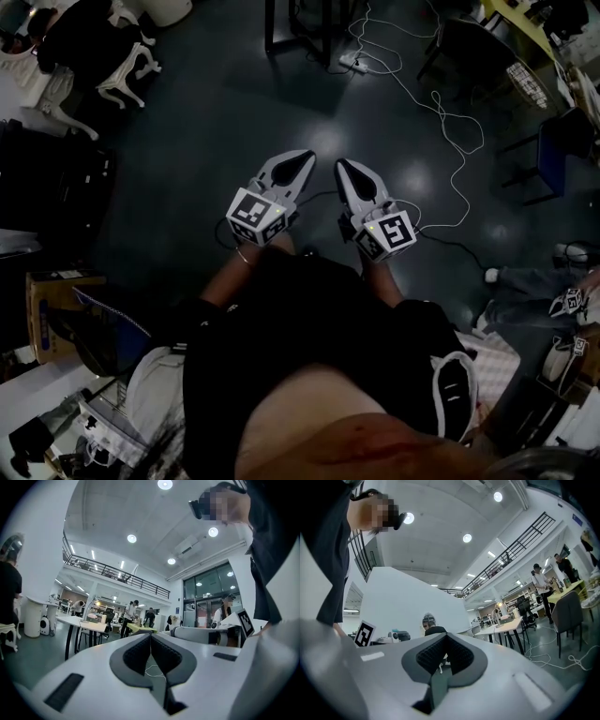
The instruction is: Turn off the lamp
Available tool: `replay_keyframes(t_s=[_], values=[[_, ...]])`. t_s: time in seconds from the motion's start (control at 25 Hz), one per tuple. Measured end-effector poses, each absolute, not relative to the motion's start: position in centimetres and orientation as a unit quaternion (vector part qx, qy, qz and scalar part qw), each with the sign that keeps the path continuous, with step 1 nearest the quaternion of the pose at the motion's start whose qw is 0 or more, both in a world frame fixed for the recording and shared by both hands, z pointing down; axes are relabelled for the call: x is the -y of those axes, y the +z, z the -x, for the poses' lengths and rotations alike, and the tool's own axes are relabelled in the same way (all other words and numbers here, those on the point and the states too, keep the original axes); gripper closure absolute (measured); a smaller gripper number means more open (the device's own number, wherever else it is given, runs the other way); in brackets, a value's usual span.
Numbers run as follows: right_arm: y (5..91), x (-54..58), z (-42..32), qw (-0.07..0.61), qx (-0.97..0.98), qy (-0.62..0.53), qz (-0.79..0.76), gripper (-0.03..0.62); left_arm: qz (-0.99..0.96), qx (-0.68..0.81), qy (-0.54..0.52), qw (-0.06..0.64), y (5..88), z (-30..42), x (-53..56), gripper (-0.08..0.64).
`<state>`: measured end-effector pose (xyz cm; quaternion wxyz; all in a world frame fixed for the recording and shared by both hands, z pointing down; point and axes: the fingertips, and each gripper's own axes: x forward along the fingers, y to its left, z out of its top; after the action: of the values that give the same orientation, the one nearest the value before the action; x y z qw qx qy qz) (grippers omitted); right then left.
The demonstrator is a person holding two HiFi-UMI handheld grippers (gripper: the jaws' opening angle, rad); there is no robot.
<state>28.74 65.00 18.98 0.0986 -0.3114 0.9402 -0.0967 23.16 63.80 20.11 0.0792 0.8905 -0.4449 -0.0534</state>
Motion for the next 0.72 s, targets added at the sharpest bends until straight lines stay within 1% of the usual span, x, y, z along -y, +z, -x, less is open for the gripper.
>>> replay_keyframes(t_s=[0.4,0.72], values=[[19.1,-61.2,-27.5,0.107,-0.932,-0.099,0.332,0.592,-0.898,0.427,-0.049,0.096,20.8,-22.0,-60.0,0.555],[20.3,-56.6,-25.3,0.093,-0.928,-0.106,0.344,0.592,-0.901,0.420,-0.047,0.099,21.4,-19.8,-54.9,0.555]])
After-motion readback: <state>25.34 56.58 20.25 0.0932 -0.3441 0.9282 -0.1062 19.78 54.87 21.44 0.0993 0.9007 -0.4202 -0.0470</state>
